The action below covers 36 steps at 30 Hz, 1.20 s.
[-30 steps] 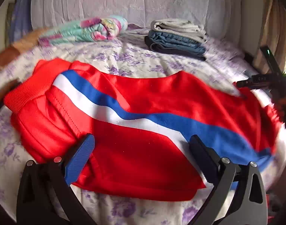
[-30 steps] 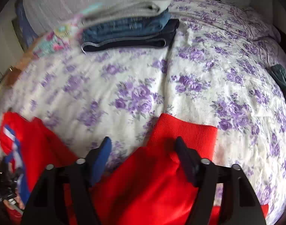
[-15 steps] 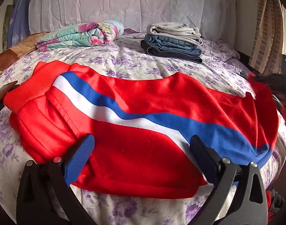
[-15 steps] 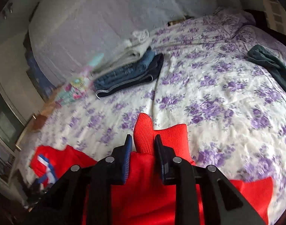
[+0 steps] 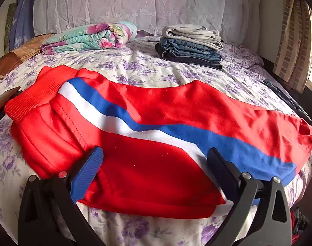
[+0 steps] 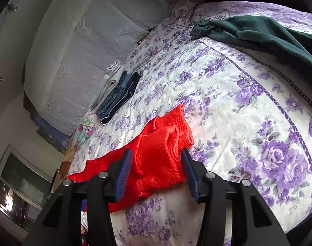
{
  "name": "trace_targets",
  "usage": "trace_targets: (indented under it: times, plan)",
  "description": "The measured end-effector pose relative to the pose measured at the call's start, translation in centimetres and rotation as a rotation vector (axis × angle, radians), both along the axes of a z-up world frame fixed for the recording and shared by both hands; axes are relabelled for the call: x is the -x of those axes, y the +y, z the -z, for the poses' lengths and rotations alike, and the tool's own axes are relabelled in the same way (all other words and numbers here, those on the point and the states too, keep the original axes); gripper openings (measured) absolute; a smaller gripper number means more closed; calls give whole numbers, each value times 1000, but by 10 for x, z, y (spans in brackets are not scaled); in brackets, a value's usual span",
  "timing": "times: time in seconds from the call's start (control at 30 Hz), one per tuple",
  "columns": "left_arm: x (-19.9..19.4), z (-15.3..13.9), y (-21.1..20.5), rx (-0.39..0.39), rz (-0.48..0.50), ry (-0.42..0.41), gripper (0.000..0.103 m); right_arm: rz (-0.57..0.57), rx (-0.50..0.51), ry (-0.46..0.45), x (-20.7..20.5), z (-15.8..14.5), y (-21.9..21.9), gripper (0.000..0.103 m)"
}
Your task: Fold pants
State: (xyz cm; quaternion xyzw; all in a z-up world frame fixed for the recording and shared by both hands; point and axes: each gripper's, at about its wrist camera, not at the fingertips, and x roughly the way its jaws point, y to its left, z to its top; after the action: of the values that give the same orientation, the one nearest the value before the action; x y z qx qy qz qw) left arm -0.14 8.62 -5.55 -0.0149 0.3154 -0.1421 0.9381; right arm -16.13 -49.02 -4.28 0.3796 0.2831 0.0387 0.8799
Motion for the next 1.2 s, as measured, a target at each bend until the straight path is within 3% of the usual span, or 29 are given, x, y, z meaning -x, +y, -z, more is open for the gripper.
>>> trace_targets:
  times: [0.07, 0.13, 0.23, 0.37, 0.47, 0.53, 0.6, 0.63, 0.7, 0.8, 0.9, 1.03, 1.13, 1.2]
  plan:
    - [0, 0, 0, -1, -3, -3, 99, -16, 48, 25, -8, 1, 7, 50]
    - [0, 0, 0, -2, -3, -3, 99, -21, 91, 31, -8, 2, 14, 25]
    - [0, 0, -1, -1, -4, -3, 99, -21, 154, -18, -1, -10, 23, 15]
    - [1, 1, 2, 23, -15, -11, 99, -35, 281, -151, -11, -72, 34, 7]
    - [3, 0, 10, 89, -30, -23, 99, -50, 350, -233, -23, -113, 36, 7]
    - [4, -1, 14, 130, -45, -34, 99, -28, 374, -193, -33, -105, 26, 7]
    - [5, -1, 14, 129, -53, -43, 99, 1, 360, -57, -48, -67, 7, 7]
    - [5, 0, 12, 114, -53, -44, 99, 28, 345, 59, -56, -34, -6, 7]
    - [5, 0, 8, 79, -47, -39, 99, 48, 250, 149, -53, 4, -24, 7]
    - [4, -1, 6, 60, -45, -29, 99, 94, 176, 66, -32, -4, -35, 10]
    - [8, -5, 9, 94, -66, -23, 99, 114, 274, -31, -15, -40, -22, 10]
    - [17, -13, 24, 245, -41, -18, 99, -128, 383, -133, -19, -73, 41, 10]
    - [15, -10, 31, 286, -17, 6, 98, -303, 359, -66, -46, -52, 79, 10]
    - [15, -8, 27, 253, -8, 0, 98, -309, 417, 52, -75, -23, 86, 2]
